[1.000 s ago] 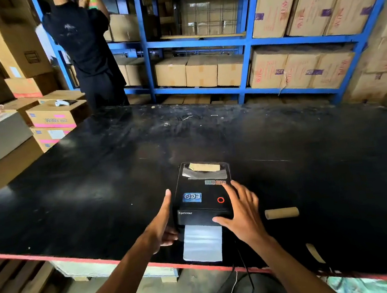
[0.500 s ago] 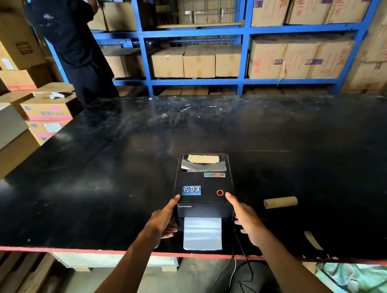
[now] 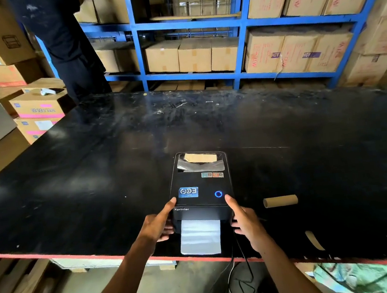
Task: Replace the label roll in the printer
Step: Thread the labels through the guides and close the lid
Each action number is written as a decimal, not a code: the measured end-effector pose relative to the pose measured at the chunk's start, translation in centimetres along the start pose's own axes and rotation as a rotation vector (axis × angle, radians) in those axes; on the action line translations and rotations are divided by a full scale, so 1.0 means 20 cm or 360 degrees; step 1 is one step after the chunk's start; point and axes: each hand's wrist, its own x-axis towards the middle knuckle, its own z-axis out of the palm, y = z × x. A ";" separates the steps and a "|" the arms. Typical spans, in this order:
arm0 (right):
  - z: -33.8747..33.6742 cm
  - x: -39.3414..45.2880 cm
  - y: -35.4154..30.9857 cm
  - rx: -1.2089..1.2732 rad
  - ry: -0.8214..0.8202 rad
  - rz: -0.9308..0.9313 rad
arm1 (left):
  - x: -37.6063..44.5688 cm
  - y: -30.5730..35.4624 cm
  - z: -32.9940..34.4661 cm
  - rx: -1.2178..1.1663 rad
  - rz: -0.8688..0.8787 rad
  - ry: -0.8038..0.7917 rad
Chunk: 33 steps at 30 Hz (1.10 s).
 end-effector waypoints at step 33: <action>0.02 0.04 0.05 0.0170 0.0067 0.0100 | -0.04 0.00 0.00 -0.0121 0.0036 0.0071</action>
